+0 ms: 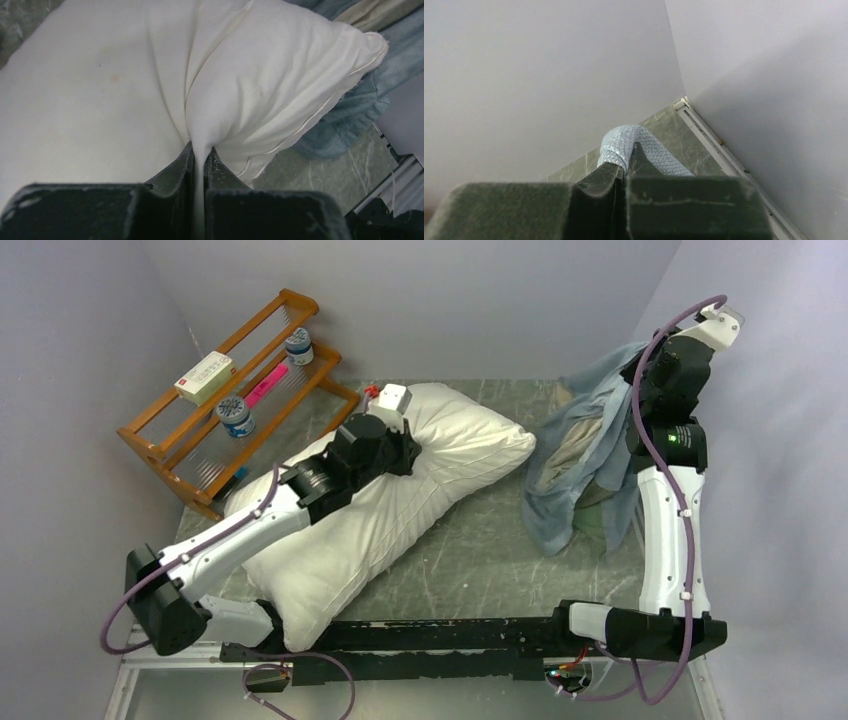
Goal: Remove the pillowcase from the pillow
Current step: Adjust the pillowcase at the center of the board.
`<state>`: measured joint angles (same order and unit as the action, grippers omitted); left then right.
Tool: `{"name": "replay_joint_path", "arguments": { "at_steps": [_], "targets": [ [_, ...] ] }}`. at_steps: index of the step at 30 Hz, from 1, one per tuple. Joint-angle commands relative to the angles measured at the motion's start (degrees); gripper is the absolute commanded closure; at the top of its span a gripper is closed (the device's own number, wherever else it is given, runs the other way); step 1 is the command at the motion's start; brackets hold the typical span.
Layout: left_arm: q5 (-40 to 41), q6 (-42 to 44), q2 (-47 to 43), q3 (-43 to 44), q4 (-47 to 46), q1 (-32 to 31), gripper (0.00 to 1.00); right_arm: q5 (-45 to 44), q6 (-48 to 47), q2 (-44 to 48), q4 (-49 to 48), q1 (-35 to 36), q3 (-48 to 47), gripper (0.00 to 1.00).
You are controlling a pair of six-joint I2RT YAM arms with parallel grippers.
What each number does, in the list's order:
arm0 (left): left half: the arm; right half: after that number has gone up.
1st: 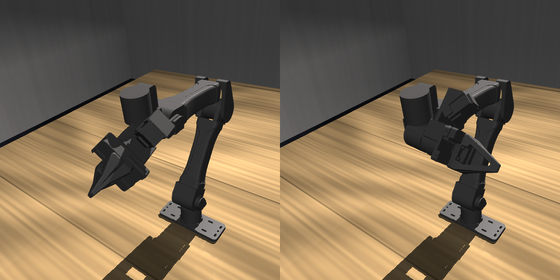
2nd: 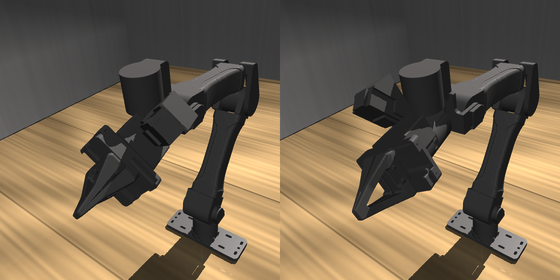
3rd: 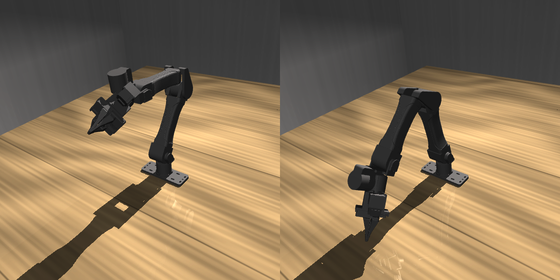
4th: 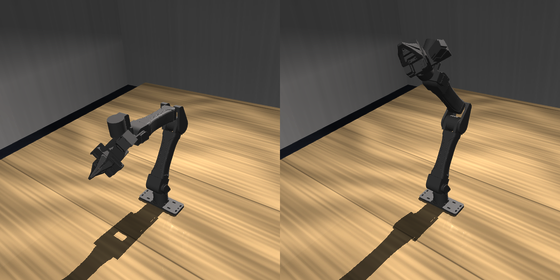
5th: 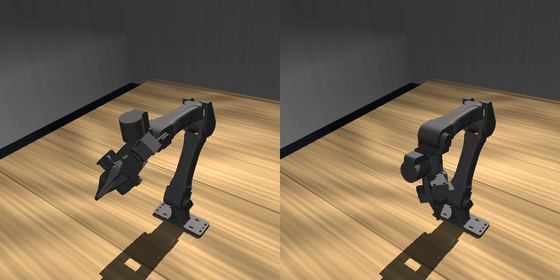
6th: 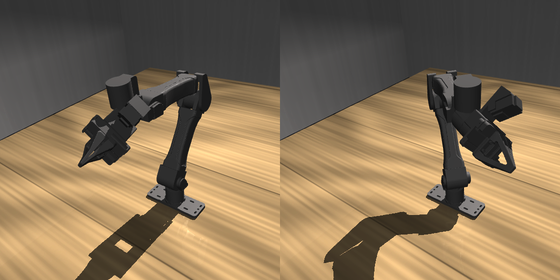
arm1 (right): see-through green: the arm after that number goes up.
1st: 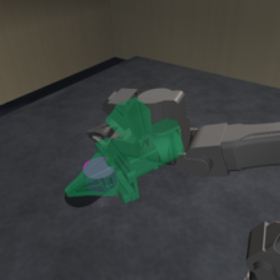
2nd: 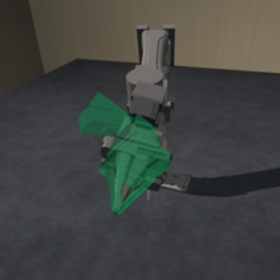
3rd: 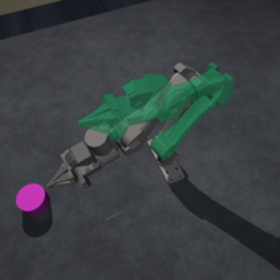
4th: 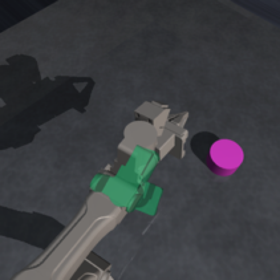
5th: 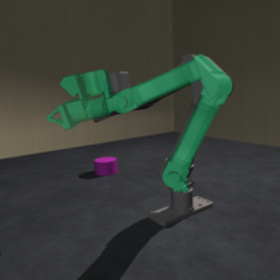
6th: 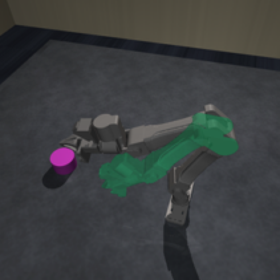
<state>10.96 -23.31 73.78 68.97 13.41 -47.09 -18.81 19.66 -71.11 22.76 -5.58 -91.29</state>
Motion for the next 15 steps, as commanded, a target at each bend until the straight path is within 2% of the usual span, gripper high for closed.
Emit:
{"name": "replay_joint_path", "arguments": {
  "at_steps": [1, 5, 9, 15],
  "targets": [
    [1.8, 1.2, 2.9, 10.0, -9.9, 0.8, 0.95, 2.6, -1.7, 3.0, 1.8, -0.3, -2.6, 1.00],
    [2.8, 1.5, 7.6, 14.1, -12.1, 0.8, 0.95, 8.1, 2.4, 8.7, 1.7, -0.2, 5.1, 1.00],
    [1.2, 1.5, 12.7, 17.1, -11.8, 0.8, 0.95, 13.3, 8.6, 15.5, -0.5, -0.2, 19.2, 1.00],
    [-3.7, -2.0, 12.9, 10.5, -16.6, 0.7, 0.95, 21.0, 11.5, 22.8, 3.1, 5.1, 32.9, 1.00]
  ]
}}
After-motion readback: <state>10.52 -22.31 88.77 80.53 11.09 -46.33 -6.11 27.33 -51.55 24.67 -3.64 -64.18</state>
